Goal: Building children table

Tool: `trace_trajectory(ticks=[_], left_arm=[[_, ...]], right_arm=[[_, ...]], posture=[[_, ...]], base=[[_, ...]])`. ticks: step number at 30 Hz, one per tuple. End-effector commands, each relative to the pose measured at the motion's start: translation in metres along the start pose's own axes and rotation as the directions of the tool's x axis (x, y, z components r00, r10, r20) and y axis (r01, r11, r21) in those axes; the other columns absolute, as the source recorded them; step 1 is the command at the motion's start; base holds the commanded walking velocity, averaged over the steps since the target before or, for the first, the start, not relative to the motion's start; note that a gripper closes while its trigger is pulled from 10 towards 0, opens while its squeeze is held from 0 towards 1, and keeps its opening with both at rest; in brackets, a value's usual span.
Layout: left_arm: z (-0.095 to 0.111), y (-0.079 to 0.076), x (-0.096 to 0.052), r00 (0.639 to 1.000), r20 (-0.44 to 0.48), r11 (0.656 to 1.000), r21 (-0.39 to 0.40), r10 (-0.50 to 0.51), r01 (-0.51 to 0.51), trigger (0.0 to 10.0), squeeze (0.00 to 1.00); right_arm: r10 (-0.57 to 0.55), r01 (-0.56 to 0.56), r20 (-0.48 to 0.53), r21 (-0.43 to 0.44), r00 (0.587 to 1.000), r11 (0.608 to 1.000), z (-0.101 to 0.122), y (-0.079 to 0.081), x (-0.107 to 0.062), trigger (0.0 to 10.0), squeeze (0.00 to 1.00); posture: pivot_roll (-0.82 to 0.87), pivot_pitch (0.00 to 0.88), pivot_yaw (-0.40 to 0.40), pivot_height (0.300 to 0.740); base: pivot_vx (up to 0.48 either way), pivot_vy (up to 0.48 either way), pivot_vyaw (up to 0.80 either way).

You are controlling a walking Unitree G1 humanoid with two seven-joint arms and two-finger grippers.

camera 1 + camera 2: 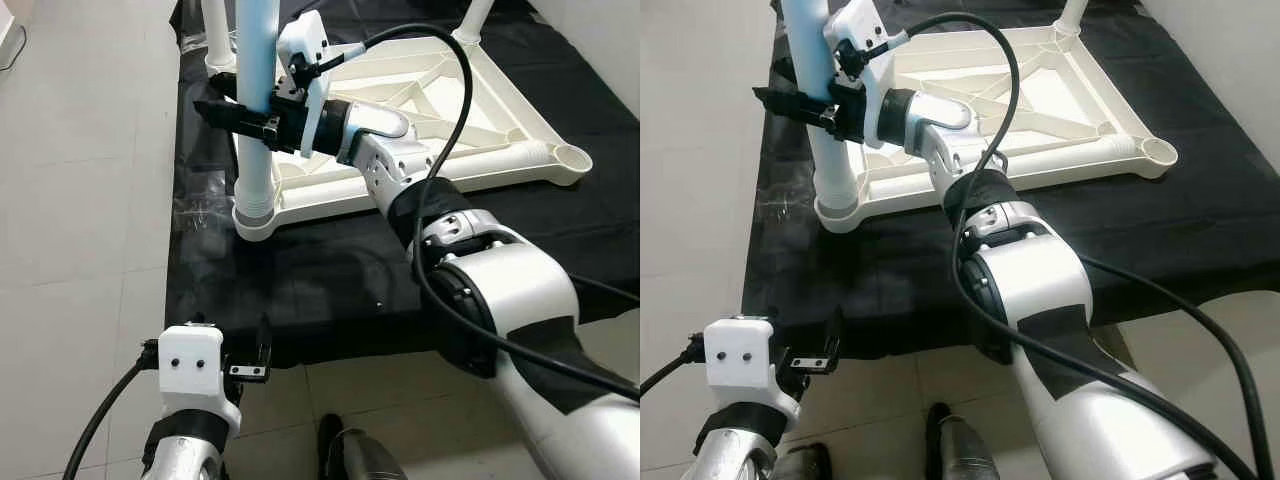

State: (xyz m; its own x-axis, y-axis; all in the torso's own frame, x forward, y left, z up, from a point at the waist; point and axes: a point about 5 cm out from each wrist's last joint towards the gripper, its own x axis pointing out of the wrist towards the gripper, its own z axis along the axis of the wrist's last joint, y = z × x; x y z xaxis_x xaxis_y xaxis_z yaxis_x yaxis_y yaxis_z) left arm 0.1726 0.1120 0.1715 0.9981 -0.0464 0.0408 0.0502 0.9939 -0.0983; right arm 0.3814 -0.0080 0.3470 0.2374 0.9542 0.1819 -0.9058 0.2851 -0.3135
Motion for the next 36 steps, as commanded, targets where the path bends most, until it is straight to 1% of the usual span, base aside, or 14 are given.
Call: trace_trajectory(ticks=[1, 4, 6, 8, 13, 14, 15, 22, 24, 28, 29, 30, 32, 36], left_arm=[[-0.006, -0.003, -0.002, 1.000, -0.028, 1.000, -0.001, 0.001, -0.001, 10.0, 0.00], [-0.007, -0.003, -0.002, 1.000, -0.028, 1.000, -0.002, 0.002, -0.003, 10.0, 0.00], [-0.007, -0.003, -0.003, 1.000, -0.028, 1.000, -0.002, 0.004, -0.004, 10.0, 0.00], [-0.007, -0.004, -0.003, 1.000, -0.028, 1.000, -0.002, 0.004, -0.004, 10.0, 0.00], [-0.008, -0.003, -0.003, 1.000, -0.029, 1.000, -0.002, 0.005, -0.005, 10.0, 0.00], [-0.008, -0.003, -0.003, 1.000, -0.028, 1.000, -0.003, 0.006, -0.006, 10.0, 0.00], [-0.008, -0.003, -0.003, 1.000, -0.028, 1.000, -0.004, 0.006, -0.006, 10.0, 0.00], [-0.008, -0.003, -0.003, 1.000, -0.030, 1.000, -0.003, 0.010, -0.010, 10.0, 0.00], [-0.008, -0.003, -0.003, 1.000, -0.029, 1.000, -0.003, 0.014, -0.014, 10.0, 0.00], [-0.008, -0.002, -0.003, 0.999, -0.028, 1.000, -0.002, 0.015, -0.015, 10.0, 0.00], [-0.009, -0.002, -0.004, 0.999, -0.030, 1.000, 0.000, 0.016, -0.016, 10.0, 0.00], [-0.009, -0.002, -0.004, 0.999, -0.030, 1.000, 0.000, 0.017, -0.017, 10.0, 0.00], [-0.009, -0.002, -0.004, 0.999, -0.030, 1.000, 0.000, 0.017, -0.017, 10.0, 0.00], [-0.009, -0.002, -0.003, 0.999, -0.030, 1.000, 0.001, 0.017, -0.017, 10.0, 0.00]], right_arm=[[0.018, -0.018, -0.007, -0.022, 1.000, 1.000, -0.002, 0.005, 0.005, 10.0, 0.00], [0.037, -0.037, -0.008, -0.016, 0.999, 0.999, -0.004, 0.007, 0.006, 10.0, 0.00], [0.081, -0.081, -0.031, -0.012, 0.996, 0.997, -0.009, 0.010, 0.006, 10.0, 0.00], [0.118, -0.117, -0.045, 0.025, 0.992, 0.993, -0.013, 0.013, 0.005, 10.0, 0.00], [0.167, -0.166, -0.080, 0.018, 0.983, 0.986, -0.019, 0.016, 0.004, 10.0, 0.00], [0.218, -0.216, -0.124, 0.027, 0.968, 0.976, -0.030, 0.022, 0.002, 10.0, 0.00], [0.229, -0.227, -0.135, 0.031, 0.964, 0.973, -0.033, 0.023, 0.002, 10.0, 0.00], [0.235, -0.230, -0.167, 0.049, 0.958, 0.972, -0.044, 0.029, 0.004, 10.0, 0.00], [0.345, -0.333, -0.226, 0.091, 0.911, 0.939, -0.054, 0.036, -0.001, 10.0, 0.00], [0.396, -0.379, -0.249, 0.118, 0.884, 0.918, -0.058, 0.039, -0.005, 10.0, 0.00], [0.465, -0.438, -0.254, 0.160, 0.848, 0.885, -0.059, 0.041, -0.009, 10.0, 0.00], [0.489, -0.453, -0.238, 0.189, 0.839, 0.871, -0.058, 0.041, -0.011, 10.0, 0.00], [0.500, -0.461, -0.226, 0.205, 0.836, 0.864, -0.057, 0.041, -0.012, 10.0, 0.00], [0.487, -0.446, -0.169, 0.233, 0.857, 0.864, -0.052, 0.038, -0.011, 10.0, 0.00]], posture=[[0.04, 0.266, -0.130, 0.740], [0.04, 0.266, -0.131, 0.740], [0.04, 0.266, -0.133, 0.740], [0.04, 0.266, -0.134, 0.740], [0.04, 0.266, -0.134, 0.740], [0.04, 0.266, -0.134, 0.740], [0.04, 0.266, -0.134, 0.740], [0.04, 0.271, -0.137, 0.740], [0.04, 0.279, -0.138, 0.740], [0.04, 0.284, -0.139, 0.740], [0.04, 0.284, -0.139, 0.740], [0.04, 0.284, -0.139, 0.740], [0.04, 0.284, -0.139, 0.740], [0.04, 0.287, -0.138, 0.740]], base=[[0.000, 0.000, 0.00], [0.000, 0.000, 0.00], [0.000, 0.000, 0.00], [0.000, 0.000, 0.00], [0.000, 0.000, 0.00], [0.000, 0.000, 0.00], [0.000, 0.000, 0.00], [0.000, 0.000, 0.00], [0.000, 0.000, 0.00], [0.000, 0.000, 0.00], [0.000, 0.000, 0.00], [0.000, 0.000, 0.00], [0.000, 0.000, 0.00], [0.000, 0.000, 0.00]])
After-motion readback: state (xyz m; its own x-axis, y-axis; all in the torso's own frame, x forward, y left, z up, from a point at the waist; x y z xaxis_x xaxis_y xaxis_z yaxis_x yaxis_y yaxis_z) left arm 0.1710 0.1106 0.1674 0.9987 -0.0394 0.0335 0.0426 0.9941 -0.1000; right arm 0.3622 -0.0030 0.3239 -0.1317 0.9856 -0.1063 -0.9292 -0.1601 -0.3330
